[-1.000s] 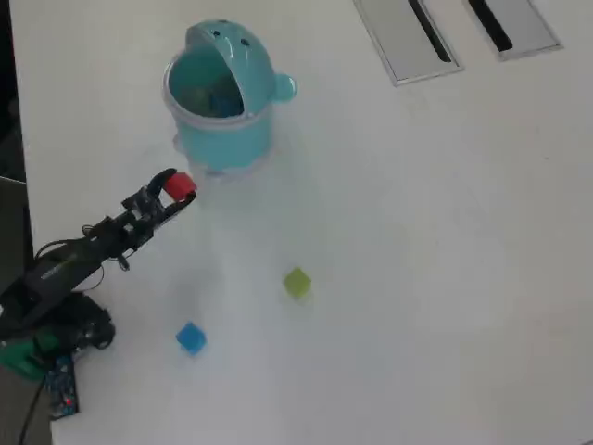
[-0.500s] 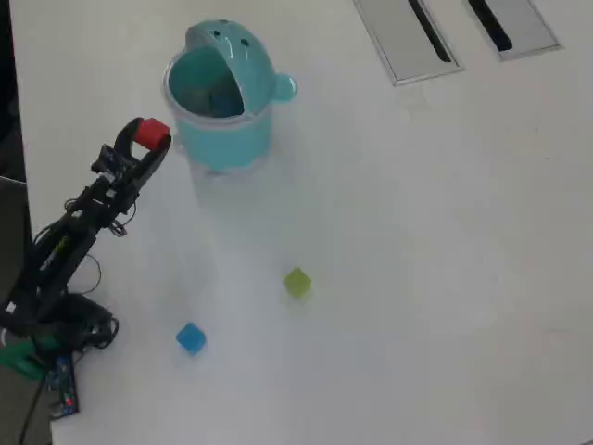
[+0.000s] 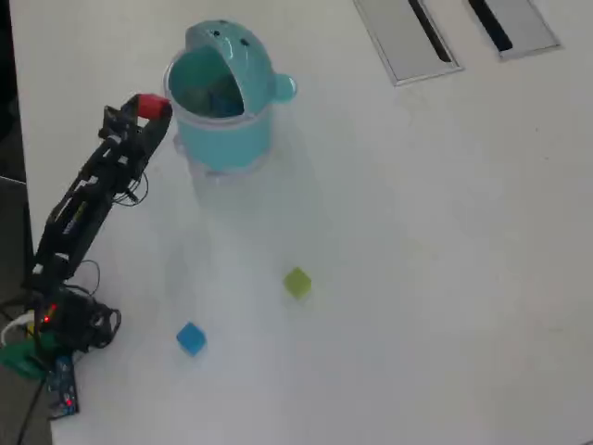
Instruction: Grasp RGB lego blocks and put them in the bin one by one.
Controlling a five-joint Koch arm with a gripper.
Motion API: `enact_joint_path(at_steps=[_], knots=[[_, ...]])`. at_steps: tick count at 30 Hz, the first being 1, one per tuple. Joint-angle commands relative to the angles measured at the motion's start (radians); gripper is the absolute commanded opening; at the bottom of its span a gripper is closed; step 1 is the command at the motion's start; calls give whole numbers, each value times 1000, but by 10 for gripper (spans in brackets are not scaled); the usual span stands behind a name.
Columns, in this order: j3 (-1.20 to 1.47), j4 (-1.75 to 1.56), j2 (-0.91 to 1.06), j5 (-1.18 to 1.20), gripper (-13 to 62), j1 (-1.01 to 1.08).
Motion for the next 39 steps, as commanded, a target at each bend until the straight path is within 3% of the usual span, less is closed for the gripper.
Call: enact_joint_path(at_steps=[1,17,24,28,39], knots=[[-132,-8,6,-15,99,2],[-650,15,-426,-23,100,80],[-643,-89,-463,-69,130,92],[-620,-115,-463,-213,247,97],[-540,-173,-440,-249,279,98]])
